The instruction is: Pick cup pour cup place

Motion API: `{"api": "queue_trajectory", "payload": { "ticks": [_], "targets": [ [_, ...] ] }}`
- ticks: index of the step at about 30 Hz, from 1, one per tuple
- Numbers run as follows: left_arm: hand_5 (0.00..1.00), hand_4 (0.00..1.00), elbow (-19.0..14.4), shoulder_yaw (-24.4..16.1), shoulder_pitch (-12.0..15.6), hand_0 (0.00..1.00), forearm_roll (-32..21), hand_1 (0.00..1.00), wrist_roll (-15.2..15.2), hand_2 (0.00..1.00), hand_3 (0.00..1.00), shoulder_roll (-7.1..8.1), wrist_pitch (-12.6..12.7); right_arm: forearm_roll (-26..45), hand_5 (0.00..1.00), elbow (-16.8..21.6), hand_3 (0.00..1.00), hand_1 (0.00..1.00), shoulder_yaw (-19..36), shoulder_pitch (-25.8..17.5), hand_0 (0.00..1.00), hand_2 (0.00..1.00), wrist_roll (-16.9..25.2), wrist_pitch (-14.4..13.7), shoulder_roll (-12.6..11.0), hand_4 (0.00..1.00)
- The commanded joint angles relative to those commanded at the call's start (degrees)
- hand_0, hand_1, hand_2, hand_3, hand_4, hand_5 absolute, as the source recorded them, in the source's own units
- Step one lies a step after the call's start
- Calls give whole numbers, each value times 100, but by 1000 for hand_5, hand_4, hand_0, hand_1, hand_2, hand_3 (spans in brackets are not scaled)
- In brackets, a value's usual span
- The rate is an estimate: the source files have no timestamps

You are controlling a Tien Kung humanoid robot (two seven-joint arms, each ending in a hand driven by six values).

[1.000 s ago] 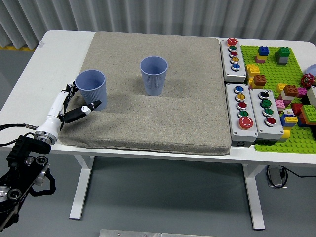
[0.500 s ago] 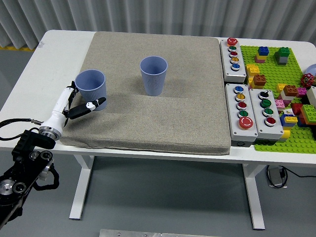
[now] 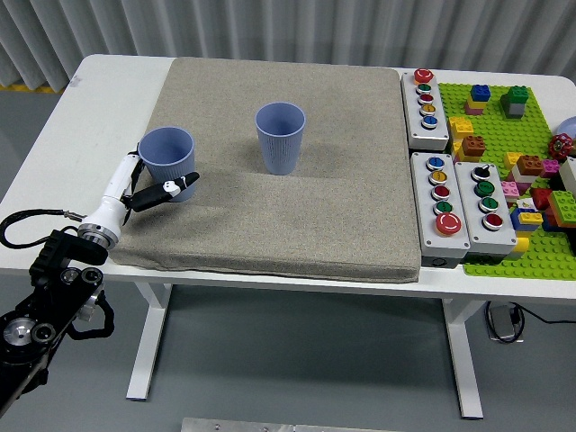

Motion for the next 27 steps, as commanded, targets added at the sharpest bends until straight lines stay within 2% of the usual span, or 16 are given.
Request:
{"api": "queue_trajectory", "payload": {
  "ticks": [16,21,22,27],
  "targets": [
    [457,998,173,67,-130,974,-89,954,-19,998,998,-7,69,16,343,4,611,662,-1,14,693,611,-5,0,5,2],
    [457,998,255,118,-186,974,-213,954,-79,998,998,-28,244,13,343,3,611,662,1,32,693,611,-6,3,3,2],
    [458,998,270,124,-195,897,-232,891,-86,998,998,-35,259,19,343,4,611,662,-1,32,693,611,-7,2,4,2],
    [458,998,307,156,-220,897,-255,891,-97,998,998,-58,275,20,343,5,611,662,0,36,693,611,-11,1,5,2]
  ]
}}
